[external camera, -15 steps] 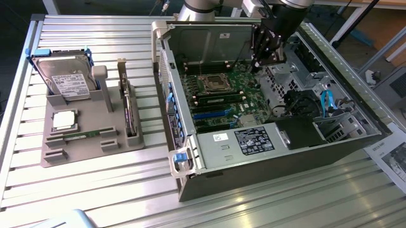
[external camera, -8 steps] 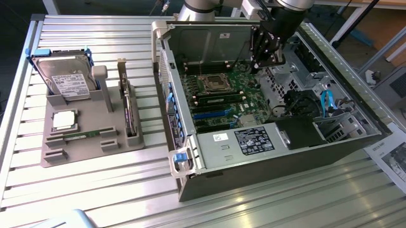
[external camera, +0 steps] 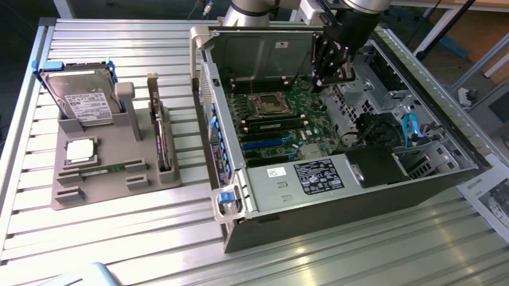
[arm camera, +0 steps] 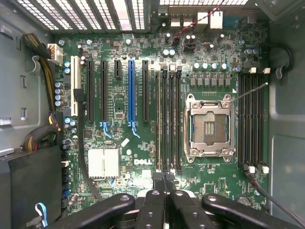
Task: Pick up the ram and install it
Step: 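Press down the ram until it locks into place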
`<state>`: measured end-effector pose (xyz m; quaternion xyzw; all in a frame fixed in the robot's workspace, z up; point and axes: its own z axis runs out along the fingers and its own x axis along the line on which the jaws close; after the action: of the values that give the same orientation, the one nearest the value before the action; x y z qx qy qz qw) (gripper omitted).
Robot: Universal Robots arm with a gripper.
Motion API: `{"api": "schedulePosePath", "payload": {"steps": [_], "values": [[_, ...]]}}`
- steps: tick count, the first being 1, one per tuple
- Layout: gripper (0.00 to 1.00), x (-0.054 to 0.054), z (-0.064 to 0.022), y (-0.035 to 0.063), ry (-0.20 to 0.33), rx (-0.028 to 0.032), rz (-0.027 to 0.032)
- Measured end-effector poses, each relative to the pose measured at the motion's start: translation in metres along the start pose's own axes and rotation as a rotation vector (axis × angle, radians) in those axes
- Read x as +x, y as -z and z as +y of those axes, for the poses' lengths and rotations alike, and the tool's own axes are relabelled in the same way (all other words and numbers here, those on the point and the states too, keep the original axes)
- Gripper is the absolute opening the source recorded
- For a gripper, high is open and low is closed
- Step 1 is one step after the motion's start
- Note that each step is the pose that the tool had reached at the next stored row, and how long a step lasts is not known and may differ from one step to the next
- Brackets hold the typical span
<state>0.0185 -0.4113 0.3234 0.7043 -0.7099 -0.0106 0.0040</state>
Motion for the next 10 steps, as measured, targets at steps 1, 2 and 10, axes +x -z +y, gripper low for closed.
{"api": "schedulePosePath", "payload": {"steps": [1,2,10], "values": [[0.10,0.0000,0.0000,0.0000,0.000,0.0001,-0.0001],[0.10,0.0000,0.0000,0.0000,0.000,0.0000,-0.0001],[0.10,0.0000,0.0000,-0.0001,0.000,0.0259,0.0037]]}}
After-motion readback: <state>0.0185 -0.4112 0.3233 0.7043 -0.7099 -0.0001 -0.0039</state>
